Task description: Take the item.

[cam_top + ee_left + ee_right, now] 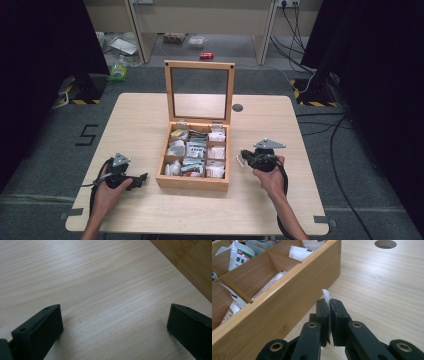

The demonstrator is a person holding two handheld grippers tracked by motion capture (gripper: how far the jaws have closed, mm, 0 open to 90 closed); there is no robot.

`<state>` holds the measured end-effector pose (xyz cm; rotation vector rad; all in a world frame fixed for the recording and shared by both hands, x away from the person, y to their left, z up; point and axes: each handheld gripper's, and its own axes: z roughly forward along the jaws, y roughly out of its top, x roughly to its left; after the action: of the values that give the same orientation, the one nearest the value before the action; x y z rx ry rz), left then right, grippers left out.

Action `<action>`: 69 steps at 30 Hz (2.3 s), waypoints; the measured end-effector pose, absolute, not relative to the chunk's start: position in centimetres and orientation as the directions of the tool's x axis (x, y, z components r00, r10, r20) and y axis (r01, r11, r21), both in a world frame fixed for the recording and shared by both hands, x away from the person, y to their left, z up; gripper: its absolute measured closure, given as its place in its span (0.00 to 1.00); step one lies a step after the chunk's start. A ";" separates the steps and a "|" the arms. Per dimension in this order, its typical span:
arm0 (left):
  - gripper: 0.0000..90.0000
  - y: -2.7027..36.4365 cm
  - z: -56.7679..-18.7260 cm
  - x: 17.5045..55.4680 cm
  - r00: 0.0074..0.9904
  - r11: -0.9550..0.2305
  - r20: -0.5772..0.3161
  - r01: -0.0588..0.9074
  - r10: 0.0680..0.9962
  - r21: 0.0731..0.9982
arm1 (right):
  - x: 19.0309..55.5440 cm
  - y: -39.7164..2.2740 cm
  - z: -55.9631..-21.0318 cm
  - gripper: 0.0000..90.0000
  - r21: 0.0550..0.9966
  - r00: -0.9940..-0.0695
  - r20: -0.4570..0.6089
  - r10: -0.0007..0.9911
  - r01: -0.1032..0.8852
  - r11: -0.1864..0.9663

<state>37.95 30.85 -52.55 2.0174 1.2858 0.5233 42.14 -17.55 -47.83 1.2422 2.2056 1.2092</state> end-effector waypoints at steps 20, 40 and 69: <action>0.00 30.8 -52.6 38.0 0.431 -0.281 -0.024 0.629 0.902 0.725 | 42.4 -17.6 -48.7 0.92 0.783 -0.551 0.086 0.830 0.552 0.286; 0.00 30.9 -52.6 38.0 0.431 -0.281 -0.024 0.629 0.902 0.725 | 42.9 -18.9 -49.3 0.84 0.770 -0.510 0.079 0.856 0.577 0.273; 0.00 30.8 -52.6 38.0 0.431 -0.281 -0.024 0.629 0.902 0.725 | 43.5 -20.0 -48.2 0.65 0.792 -0.480 0.100 0.871 0.568 0.222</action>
<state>37.95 30.85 -52.55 2.0171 1.2860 0.5234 43.50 -20.03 -48.20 1.3349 2.1368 1.1401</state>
